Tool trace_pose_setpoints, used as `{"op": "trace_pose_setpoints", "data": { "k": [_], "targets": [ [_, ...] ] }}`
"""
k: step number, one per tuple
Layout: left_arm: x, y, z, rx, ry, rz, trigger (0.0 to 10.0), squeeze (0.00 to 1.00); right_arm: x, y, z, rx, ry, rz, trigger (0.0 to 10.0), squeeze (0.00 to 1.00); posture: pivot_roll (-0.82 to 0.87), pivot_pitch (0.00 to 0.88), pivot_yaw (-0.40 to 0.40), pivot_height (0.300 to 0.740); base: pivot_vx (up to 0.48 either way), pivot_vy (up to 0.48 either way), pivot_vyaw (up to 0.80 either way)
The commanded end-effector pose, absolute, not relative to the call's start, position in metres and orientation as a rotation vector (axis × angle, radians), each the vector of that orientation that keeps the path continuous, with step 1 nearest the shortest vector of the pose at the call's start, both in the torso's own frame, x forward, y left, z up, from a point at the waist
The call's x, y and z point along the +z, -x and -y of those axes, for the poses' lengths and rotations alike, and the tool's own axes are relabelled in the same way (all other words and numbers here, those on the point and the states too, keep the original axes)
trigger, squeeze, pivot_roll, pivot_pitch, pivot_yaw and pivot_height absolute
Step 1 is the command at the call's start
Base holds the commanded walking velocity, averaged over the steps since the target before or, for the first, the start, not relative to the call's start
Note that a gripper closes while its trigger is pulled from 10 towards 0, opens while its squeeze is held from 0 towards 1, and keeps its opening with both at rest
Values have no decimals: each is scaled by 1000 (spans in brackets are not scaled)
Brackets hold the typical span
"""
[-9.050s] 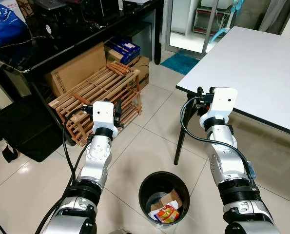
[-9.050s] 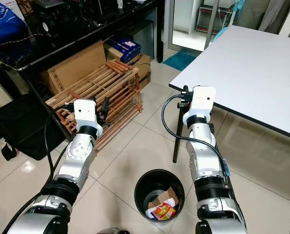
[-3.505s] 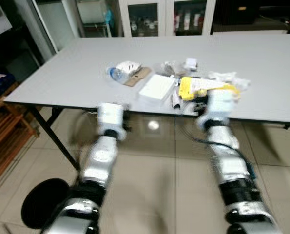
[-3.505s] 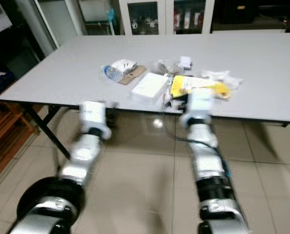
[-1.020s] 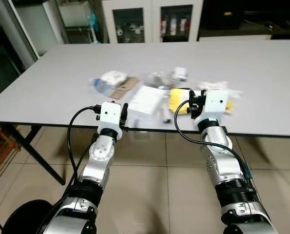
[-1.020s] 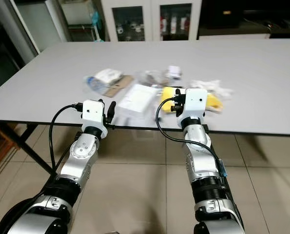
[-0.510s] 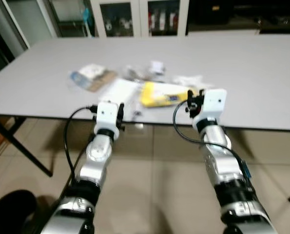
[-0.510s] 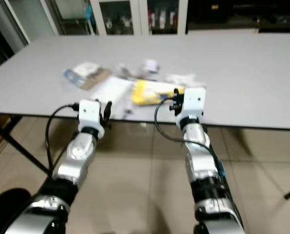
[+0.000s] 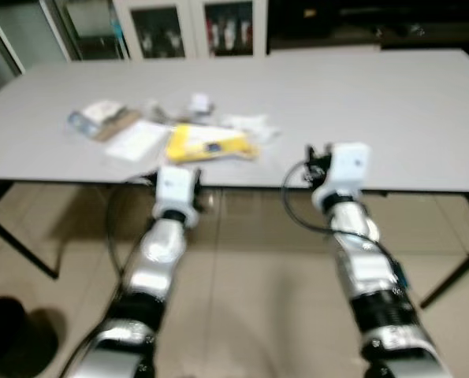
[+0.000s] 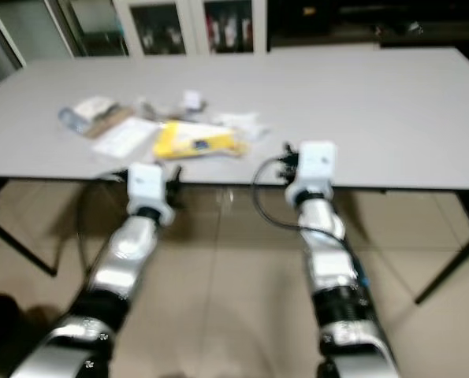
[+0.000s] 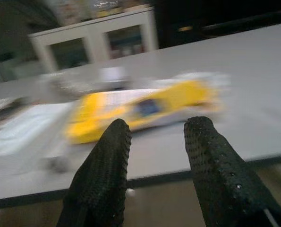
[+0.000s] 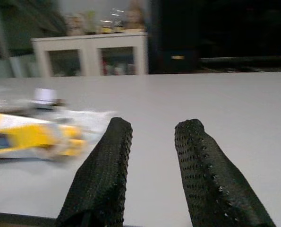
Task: Picking trash to rubbish bin
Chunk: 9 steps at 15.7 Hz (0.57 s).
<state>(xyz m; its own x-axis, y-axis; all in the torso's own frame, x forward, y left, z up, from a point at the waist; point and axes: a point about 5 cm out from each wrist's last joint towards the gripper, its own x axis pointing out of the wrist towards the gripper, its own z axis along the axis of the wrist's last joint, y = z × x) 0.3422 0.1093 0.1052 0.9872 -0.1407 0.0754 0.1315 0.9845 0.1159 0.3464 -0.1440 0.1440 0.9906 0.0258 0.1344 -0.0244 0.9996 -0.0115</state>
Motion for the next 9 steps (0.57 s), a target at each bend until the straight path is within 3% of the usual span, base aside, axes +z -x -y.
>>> {"op": "trace_pose_setpoints", "data": {
  "k": [1,2,3,9],
  "targets": [
    [110,-345,-118,-115,-120,101,10000,0,147,-347,138,43,-5,142,10000,0,-2,0,96,740,0,0,0],
    [109,-344,-118,-113,-122,97,10000,0,147,-347,137,44,-5,141,10000,0,0,0,94,740,0,0,0],
    [108,-344,-118,-120,-130,90,10000,1000,147,-347,137,44,-5,141,10000,0,-1,0,95,740,0,0,0],
    [108,-344,-118,-122,-134,88,10000,1000,146,-346,137,46,-7,139,10000,0,0,0,95,740,0,0,0]
  ]
}}
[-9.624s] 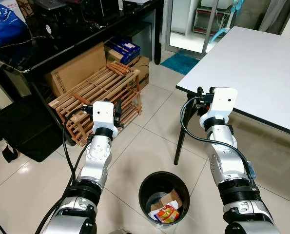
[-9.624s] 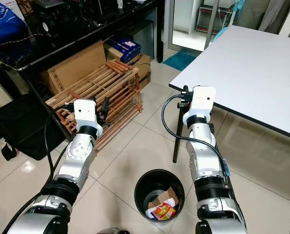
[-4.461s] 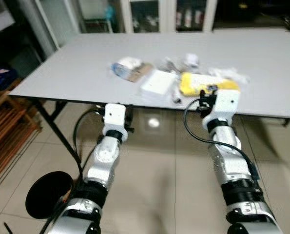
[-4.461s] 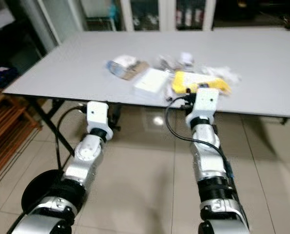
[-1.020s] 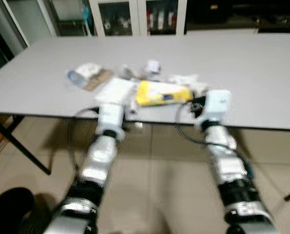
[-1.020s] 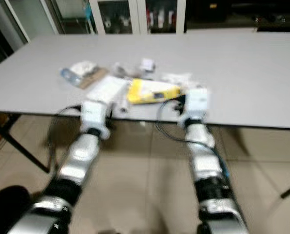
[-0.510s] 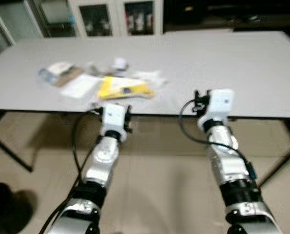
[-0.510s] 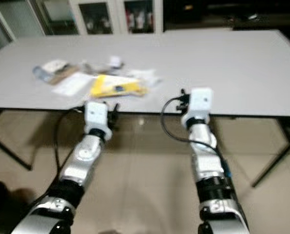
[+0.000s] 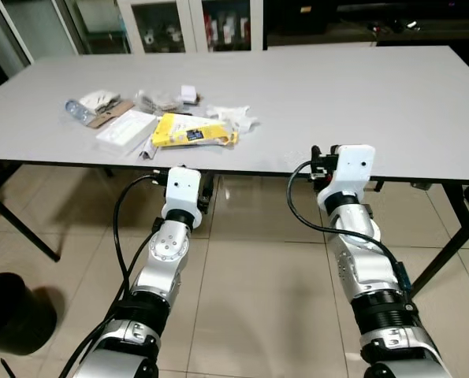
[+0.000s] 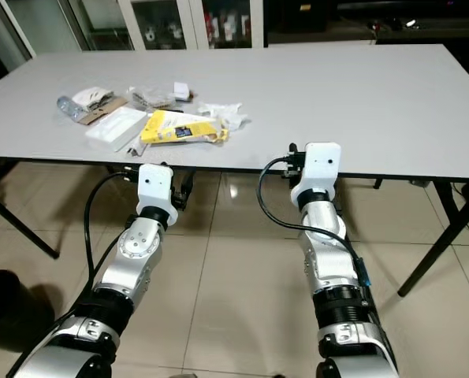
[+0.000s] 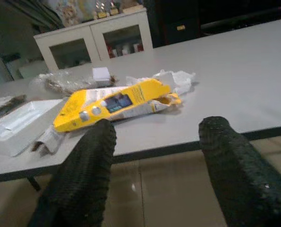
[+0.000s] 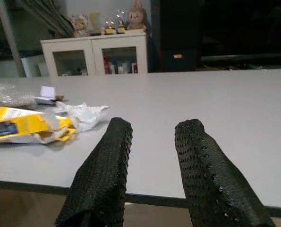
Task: Picking trash to rubbish bin
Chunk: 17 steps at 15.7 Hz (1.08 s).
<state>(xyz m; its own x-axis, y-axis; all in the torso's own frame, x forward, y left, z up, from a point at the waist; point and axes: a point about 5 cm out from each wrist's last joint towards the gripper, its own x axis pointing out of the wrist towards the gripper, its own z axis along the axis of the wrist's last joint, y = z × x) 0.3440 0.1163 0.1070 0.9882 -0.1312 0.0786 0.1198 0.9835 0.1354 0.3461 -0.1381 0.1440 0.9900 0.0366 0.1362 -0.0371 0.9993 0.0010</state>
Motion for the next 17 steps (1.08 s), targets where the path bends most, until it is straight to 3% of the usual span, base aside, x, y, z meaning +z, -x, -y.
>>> {"op": "trace_pose_setpoints", "data": {
  "k": [1,17],
  "targets": [
    [108,-344,-118,-123,-134,90,10000,1000,146,-346,137,46,-6,139,10000,0,0,0,95,740,0,0,0],
    [110,-344,-119,-152,-152,101,10000,1000,144,-345,134,51,-11,138,10000,0,-3,0,103,740,0,0,0]
  ]
}}
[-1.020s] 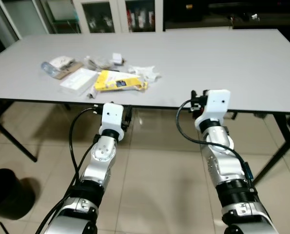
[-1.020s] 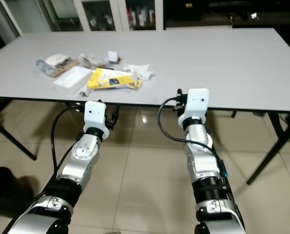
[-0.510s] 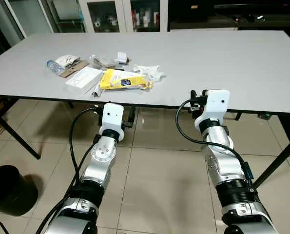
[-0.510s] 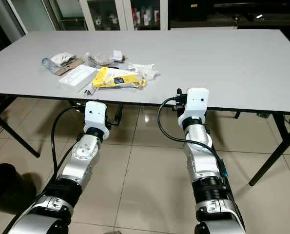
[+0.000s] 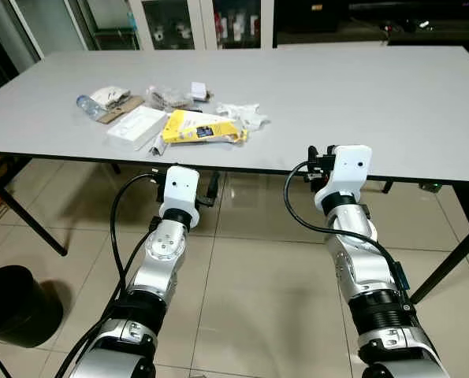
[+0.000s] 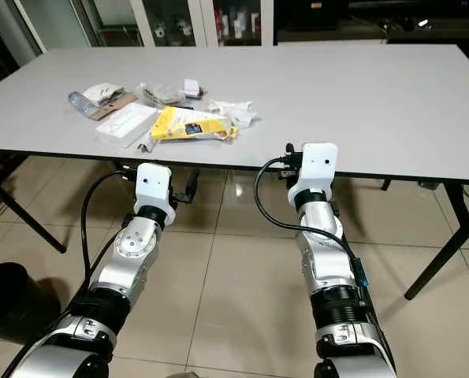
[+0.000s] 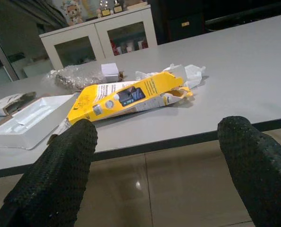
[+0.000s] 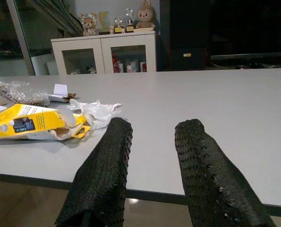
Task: Picking trash to rubbish bin
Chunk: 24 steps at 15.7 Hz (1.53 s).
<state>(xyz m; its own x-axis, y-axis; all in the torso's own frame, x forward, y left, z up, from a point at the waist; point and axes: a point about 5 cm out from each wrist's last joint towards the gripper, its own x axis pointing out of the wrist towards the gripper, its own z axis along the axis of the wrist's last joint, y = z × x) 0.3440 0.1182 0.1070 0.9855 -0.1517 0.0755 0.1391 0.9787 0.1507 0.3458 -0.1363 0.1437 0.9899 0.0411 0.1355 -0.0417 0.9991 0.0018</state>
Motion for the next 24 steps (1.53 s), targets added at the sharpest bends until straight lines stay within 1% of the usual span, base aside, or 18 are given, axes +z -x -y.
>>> {"op": "trace_pose_setpoints", "data": {
  "k": [1,2,3,4,5,10,19,21,24],
  "targets": [
    [110,-344,-117,-154,-154,100,10000,1000,144,-345,134,51,-10,138,10000,0,-3,0,102,740,0,0,0],
    [110,-344,-116,-154,-156,98,10000,635,145,-345,134,51,-10,138,10000,0,-2,0,101,740,0,0,0],
    [109,-344,-116,-149,-141,89,10000,0,145,-345,134,51,-10,138,10000,0,-1,0,100,740,0,0,0],
    [108,-344,-117,-145,-106,80,10000,0,145,-345,134,51,-10,138,10000,0,0,0,99,740,0,0,0],
    [108,-344,-117,-145,-94,78,10000,0,145,-345,134,52,-9,138,10000,0,1,0,99,740,0,480,0],
    [108,-345,-117,-145,-119,75,10000,0,145,-346,134,54,-7,137,10000,0,2,0,96,740,0,436,0],
    [111,-343,-114,-158,-113,105,10000,0,146,-346,134,55,-7,140,10000,0,2,0,96,740,0,0,0],
    [109,-345,-117,-139,-123,79,10000,0,146,-346,134,55,-8,140,10000,0,1,0,98,740,0,0,0],
    [109,-345,-118,-137,-127,77,10000,0,146,-345,134,56,-8,140,10000,0,3,0,97,740,339,0,0]
  ]
}}
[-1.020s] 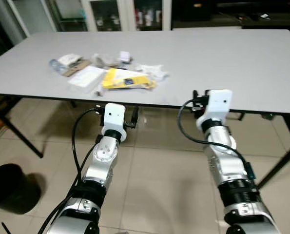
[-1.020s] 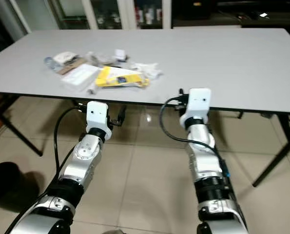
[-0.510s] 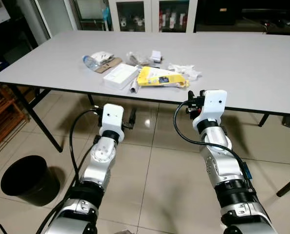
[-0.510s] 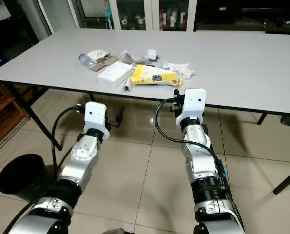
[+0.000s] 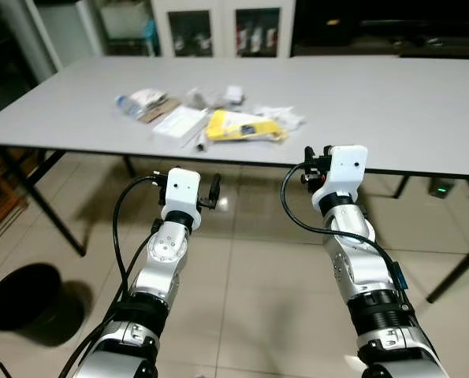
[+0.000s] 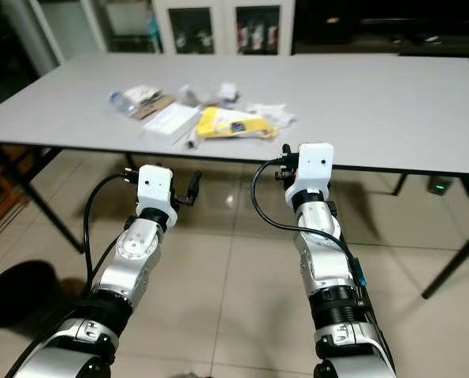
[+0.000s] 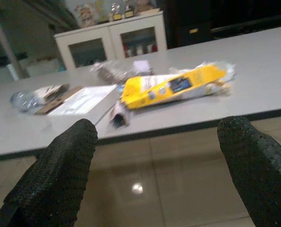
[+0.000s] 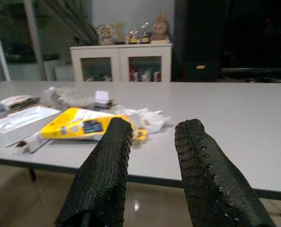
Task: Picking trash to rubbish bin
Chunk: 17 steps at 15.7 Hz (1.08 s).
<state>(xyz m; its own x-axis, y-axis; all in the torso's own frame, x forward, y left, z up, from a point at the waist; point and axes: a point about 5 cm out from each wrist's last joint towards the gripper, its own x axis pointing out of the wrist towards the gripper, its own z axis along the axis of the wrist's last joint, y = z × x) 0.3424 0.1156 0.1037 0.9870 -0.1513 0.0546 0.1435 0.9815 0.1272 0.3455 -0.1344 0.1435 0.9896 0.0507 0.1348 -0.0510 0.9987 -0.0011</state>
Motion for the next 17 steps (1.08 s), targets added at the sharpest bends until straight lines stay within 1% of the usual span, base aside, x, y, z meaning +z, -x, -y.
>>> {"op": "trace_pose_setpoints", "data": {
  "k": [1,17],
  "targets": [
    [109,-345,-118,-137,-128,77,10000,0,146,-345,134,56,-8,140,10000,0,2,0,97,740,364,0,0],
    [110,-345,-117,-145,-140,76,10000,0,145,-345,133,57,-18,132,10000,0,3,0,99,740,382,0,0]
  ]
}}
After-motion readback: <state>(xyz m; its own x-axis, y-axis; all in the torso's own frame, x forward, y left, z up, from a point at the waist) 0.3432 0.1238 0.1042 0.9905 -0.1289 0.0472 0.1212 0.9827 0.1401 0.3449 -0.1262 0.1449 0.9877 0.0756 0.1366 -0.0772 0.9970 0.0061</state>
